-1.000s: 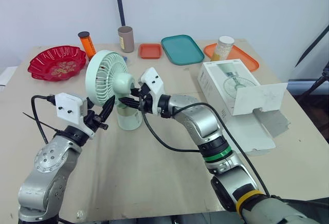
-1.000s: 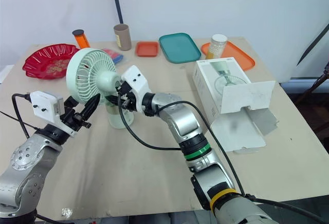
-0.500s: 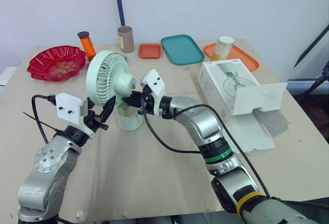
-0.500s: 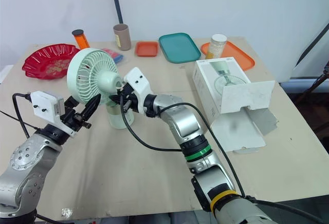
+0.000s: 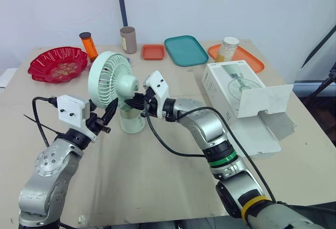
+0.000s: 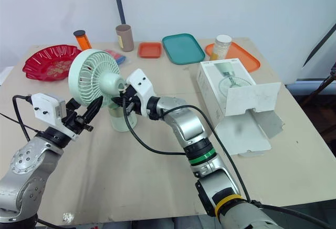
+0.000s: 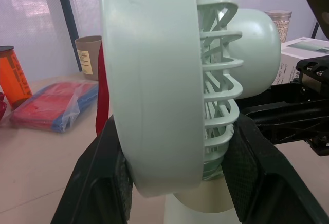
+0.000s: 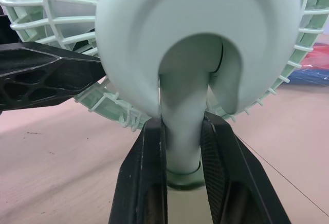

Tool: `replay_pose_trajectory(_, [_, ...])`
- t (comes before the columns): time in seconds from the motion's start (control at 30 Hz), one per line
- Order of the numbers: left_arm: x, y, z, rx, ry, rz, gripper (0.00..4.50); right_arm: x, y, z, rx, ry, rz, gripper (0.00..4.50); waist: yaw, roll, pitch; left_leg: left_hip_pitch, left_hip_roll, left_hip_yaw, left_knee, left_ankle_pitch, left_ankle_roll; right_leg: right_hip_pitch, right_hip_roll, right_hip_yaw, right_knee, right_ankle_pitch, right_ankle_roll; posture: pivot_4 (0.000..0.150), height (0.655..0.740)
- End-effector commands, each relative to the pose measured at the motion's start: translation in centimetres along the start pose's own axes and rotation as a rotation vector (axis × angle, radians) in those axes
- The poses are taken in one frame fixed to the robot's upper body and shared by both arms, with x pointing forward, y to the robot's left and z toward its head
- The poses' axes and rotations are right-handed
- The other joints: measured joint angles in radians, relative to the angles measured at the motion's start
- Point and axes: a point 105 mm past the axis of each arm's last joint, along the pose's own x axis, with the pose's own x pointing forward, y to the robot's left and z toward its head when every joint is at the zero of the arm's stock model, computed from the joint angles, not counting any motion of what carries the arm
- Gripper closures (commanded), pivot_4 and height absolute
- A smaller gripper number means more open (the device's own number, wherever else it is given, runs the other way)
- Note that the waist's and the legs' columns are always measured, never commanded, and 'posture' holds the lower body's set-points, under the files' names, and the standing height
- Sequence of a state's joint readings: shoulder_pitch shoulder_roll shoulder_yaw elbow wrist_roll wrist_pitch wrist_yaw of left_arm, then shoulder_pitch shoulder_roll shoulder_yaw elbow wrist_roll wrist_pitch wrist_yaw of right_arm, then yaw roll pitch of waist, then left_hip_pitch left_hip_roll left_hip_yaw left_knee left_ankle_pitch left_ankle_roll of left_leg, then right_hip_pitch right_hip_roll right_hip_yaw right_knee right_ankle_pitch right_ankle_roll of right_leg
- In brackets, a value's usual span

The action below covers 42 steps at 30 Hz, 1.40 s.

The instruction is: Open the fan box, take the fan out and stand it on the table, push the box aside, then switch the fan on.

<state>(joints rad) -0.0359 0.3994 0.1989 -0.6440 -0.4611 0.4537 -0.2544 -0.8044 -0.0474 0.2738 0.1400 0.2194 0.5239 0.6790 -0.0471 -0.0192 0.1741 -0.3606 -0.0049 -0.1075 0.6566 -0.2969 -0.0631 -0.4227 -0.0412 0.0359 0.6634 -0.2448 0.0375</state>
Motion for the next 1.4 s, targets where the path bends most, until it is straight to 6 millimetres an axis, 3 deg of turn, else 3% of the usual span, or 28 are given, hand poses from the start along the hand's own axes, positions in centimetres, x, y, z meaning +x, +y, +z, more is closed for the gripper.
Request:
replay_pose_trajectory(0.03, [0.1,0.1,1.5,0.025,-0.063,-0.004,2.65,0.5,1.5,2.3,-0.052,-0.079,0.069,4.18,0.000,0.000,0.000,0.000,0.000,0.000,0.000,0.000,0.000,0.000,0.000,0.000,0.000,0.000,0.000,0.150,0.7400])
replay_pose_trajectory(0.07, [0.1,0.1,1.5,0.019,-0.062,-0.008,2.65,0.5,1.5,2.3,-0.051,-0.080,0.069,4.18,0.000,0.000,0.000,0.000,0.000,0.000,0.000,0.000,0.000,0.000,0.000,0.000,0.000,0.000,0.000,0.150,0.7400])
replay_pose_trajectory(0.1, [0.0,0.0,1.5,0.012,-0.061,-0.011,1.64,0.5,1.5,2.4,-0.051,-0.082,0.068,4.18,0.000,0.000,0.000,0.000,0.000,0.000,0.000,0.000,0.000,0.000,0.000,0.000,0.000,0.000,0.000,0.150,0.7400])
replay_pose_trajectory(0.23, [-0.1,-0.1,1.8,-0.001,-0.077,-0.038,0.28,0.4,1.2,2.5,-0.043,-0.087,0.058,4.18,0.000,0.000,0.000,0.000,0.000,0.000,0.000,0.000,0.000,0.000,0.000,0.000,0.000,0.000,0.000,0.150,0.7400])
replay_pose_trajectory(0.27, [-0.2,0.0,2.0,0.002,-0.080,-0.039,0.12,0.4,1.1,2.5,-0.042,-0.087,0.055,4.18,0.000,0.000,0.000,0.000,0.000,0.000,0.000,0.000,0.000,0.000,0.000,0.000,0.000,0.000,0.000,0.150,0.7400])
replay_pose_trajectory(0.53, [-1.9,1.0,3.0,0.031,-0.068,-0.066,0.12,0.1,0.0,2.5,-0.022,-0.090,0.022,4.18,0.000,0.000,0.000,0.000,0.000,0.000,0.000,0.000,0.000,0.000,0.000,0.000,0.000,0.000,0.000,0.150,0.7400])
replay_pose_trajectory(0.73, [-3.7,0.7,3.6,-0.069,-0.008,-0.183,0.12,-0.3,-0.9,3.0,-0.012,-0.107,0.013,4.18,-0.001,0.000,0.000,0.000,0.000,0.000,0.000,0.000,0.000,0.000,0.001,0.001,0.000,0.000,0.000,0.150,0.7400])
replay_pose_trajectory(0.9, [-5.2,2.2,4.6,-0.134,0.032,-0.216,0.12,-0.9,-1.4,3.1,-0.018,-0.105,0.015,4.18,-0.001,0.000,0.000,0.000,0.000,0.001,0.000,0.000,0.000,0.000,0.001,0.001,0.000,0.000,0.000,0.150,0.7400])
replay_pose_trajectory(1.0, [-5.9,3.3,3.9,-0.119,0.094,-0.219,0.12,-1.5,-1.3,3.0,-0.006,-0.101,0.030,4.18,-0.001,0.000,0.000,0.000,0.000,0.001,0.000,0.000,0.000,-0.001,0.001,0.001,0.000,0.000,0.000,0.150,0.7400])
replay_pose_trajectory(1.17, [-6.5,4.4,1.9,-0.102,0.185,-0.224,0.12,-3.7,-0.5,3.5,0.011,-0.127,0.100,4.18,-0.001,0.001,0.000,0.000,0.001,0.001,0.000,0.000,0.000,-0.001,0.001,0.001,0.000,0.000,-0.001,0.150,0.7400])
replay_pose_trajectory(1.33, [-5.6,4.6,0.9,-0.098,0.181,-0.256,0.12,-6.7,0.5,4.6,0.019,-0.167,0.190,4.18,0.000,0.001,0.001,0.000,0.000,0.000,0.000,0.000,0.000,-0.001,0.000,0.000,0.000,-0.001,-0.001,0.150,0.7400])
replay_pose_trajectory(1.4, [-5.2,4.3,0.9,-0.122,0.159,-0.291,0.73,-7.9,1.2,4.5,0.009,-0.160,0.237,4.18,0.000,0.001,0.001,0.000,0.000,0.001,0.000,0.000,0.000,-0.001,0.001,0.000,0.000,-0.001,-0.001,0.150,0.7400])
